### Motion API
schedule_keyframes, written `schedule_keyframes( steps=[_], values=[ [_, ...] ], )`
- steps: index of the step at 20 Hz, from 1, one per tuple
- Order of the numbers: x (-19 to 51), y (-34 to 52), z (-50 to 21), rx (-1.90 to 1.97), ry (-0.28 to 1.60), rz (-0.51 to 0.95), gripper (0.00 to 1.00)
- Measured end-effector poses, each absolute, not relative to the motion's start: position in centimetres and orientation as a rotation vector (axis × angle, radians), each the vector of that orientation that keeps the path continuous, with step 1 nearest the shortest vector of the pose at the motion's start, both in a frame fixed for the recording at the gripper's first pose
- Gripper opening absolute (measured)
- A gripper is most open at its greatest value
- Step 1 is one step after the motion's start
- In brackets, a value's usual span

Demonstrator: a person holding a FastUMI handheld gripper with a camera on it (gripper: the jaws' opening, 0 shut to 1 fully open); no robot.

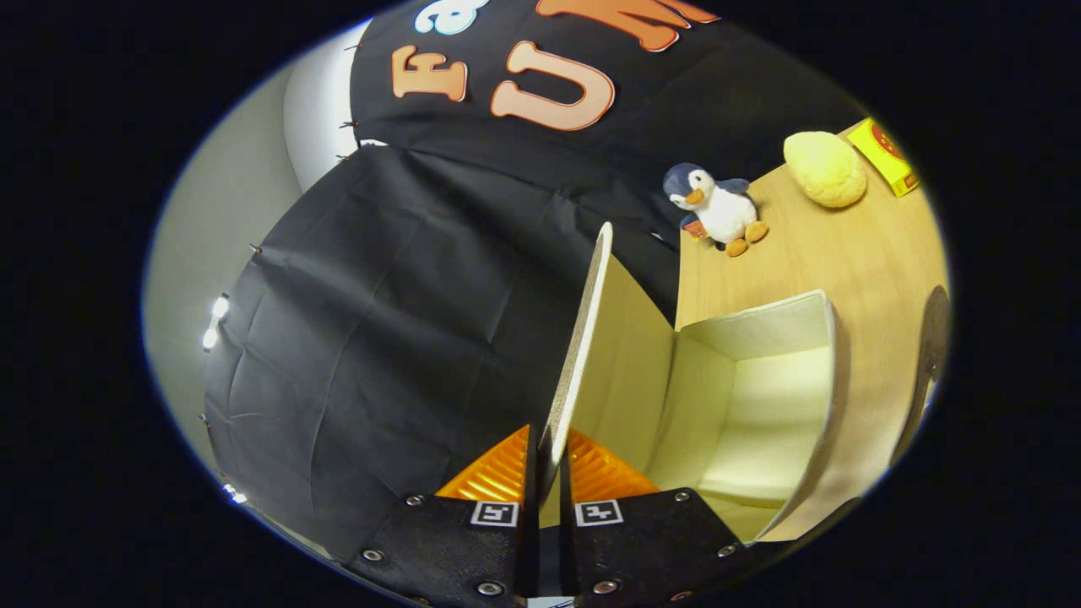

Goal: Open the storage box then place both shoes into the box .Put the left shoe in first, then the right shoe, with the right side of both shoes facing outward in a uniform manner.

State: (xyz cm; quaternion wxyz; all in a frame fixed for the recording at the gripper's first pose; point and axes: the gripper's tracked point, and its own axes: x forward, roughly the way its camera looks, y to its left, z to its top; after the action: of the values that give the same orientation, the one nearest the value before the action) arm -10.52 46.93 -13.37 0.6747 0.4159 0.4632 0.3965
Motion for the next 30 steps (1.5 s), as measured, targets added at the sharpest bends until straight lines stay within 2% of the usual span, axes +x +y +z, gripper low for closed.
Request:
schedule_keyframes(
  steps=[4,8,9,14,20,22,30],
  values=[
    [-10.8,50.1,-13.0,0.95,1.051,0.902,0.19],
    [-12.5,52.3,-13.9,0.894,1.097,0.938,0.41],
    [-13.1,52.6,-14.6,0.871,1.12,0.953,0.44],
    [-13.4,52.4,-15.0,0.843,1.136,0.979,0.66],
    [-15.3,47.9,-13.4,0.697,1.026,1.044,0.81],
    [-14.6,44.5,-15.6,0.613,0.992,0.99,0.87],
    [-10.8,28.1,-25.6,0.373,0.961,0.642,0.92]
  ],
)
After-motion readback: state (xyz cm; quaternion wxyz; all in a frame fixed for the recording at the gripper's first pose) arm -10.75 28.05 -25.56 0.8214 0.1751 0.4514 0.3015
